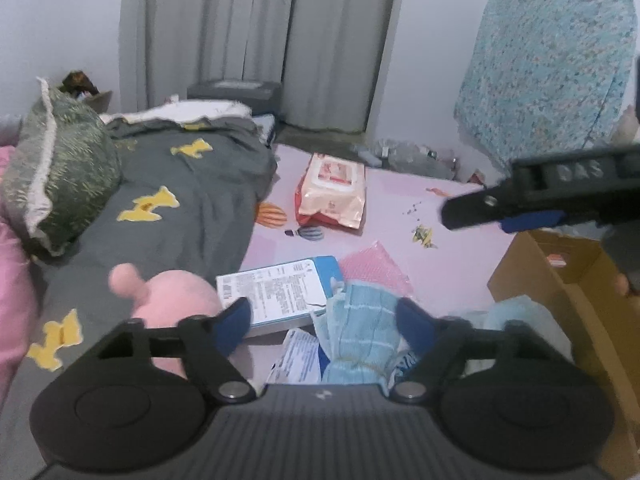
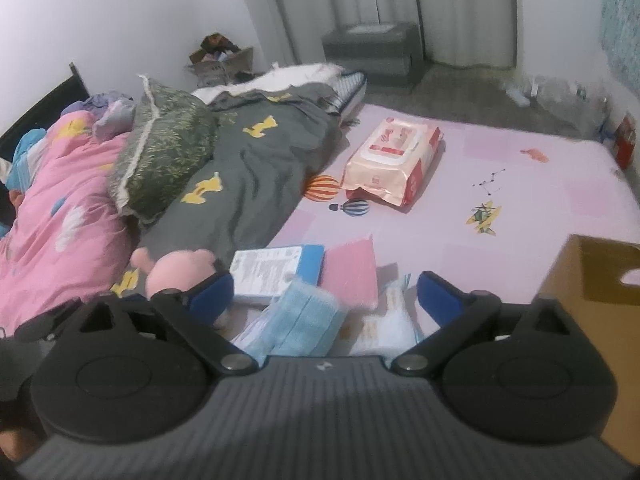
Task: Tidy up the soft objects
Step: 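Reach the right gripper into the pile and grasp the blue-and-white box, then carry the blue-and-white box with the right gripper into the cardboard box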
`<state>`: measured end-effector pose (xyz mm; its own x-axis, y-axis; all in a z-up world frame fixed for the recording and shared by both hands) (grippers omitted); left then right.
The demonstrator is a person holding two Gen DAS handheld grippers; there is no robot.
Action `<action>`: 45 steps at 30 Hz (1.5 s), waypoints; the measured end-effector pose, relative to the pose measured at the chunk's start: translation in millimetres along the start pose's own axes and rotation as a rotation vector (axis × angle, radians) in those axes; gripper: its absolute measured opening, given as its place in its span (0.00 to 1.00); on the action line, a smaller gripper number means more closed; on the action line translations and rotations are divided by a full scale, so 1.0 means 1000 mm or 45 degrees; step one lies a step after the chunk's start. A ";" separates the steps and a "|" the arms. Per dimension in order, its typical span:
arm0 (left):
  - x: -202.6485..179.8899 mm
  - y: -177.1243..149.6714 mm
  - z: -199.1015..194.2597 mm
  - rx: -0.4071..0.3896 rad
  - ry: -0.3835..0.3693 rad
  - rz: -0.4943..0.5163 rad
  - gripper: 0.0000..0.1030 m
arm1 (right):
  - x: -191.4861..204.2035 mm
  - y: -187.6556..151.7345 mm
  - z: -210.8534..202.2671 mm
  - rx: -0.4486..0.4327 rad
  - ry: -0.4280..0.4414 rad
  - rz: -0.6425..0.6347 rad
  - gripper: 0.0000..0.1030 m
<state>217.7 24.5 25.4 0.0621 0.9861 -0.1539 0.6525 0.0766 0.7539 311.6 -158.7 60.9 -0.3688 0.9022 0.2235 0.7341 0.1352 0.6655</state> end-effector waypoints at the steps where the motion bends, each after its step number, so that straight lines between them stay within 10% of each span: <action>1: 0.001 0.001 0.007 0.019 0.001 -0.014 0.64 | -0.003 0.006 0.010 0.018 0.013 0.000 0.89; 10: 0.019 -0.001 0.063 0.173 0.034 -0.178 0.34 | 0.017 0.067 0.143 0.273 0.326 -0.146 0.81; 25: 0.037 -0.002 0.100 0.317 0.075 -0.334 0.34 | 0.056 0.049 0.287 0.823 0.723 -0.346 0.78; 36: 0.035 0.002 0.103 0.297 0.068 -0.347 0.46 | 0.044 0.061 0.238 0.643 0.701 -0.403 0.23; 45: 0.030 0.011 0.110 0.272 -0.009 -0.448 0.70 | -0.018 0.044 0.222 0.556 0.627 -0.026 0.18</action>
<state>309.7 39.0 -40.7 -0.1876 0.9042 -0.3838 0.7768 0.3756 0.5054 476.8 -77.6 -72.2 -0.5271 0.6185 0.5827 0.8496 0.3977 0.3463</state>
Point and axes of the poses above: each gripper's, at about its wrist camera, not at the fingertips, and z roughly the way its jaws point, x to its left, y to its top, the point moved 2 cm from there along z, roughly the way its jaws point, and after that the axes turned 2 degrees about -z, right-handed, at the moved point
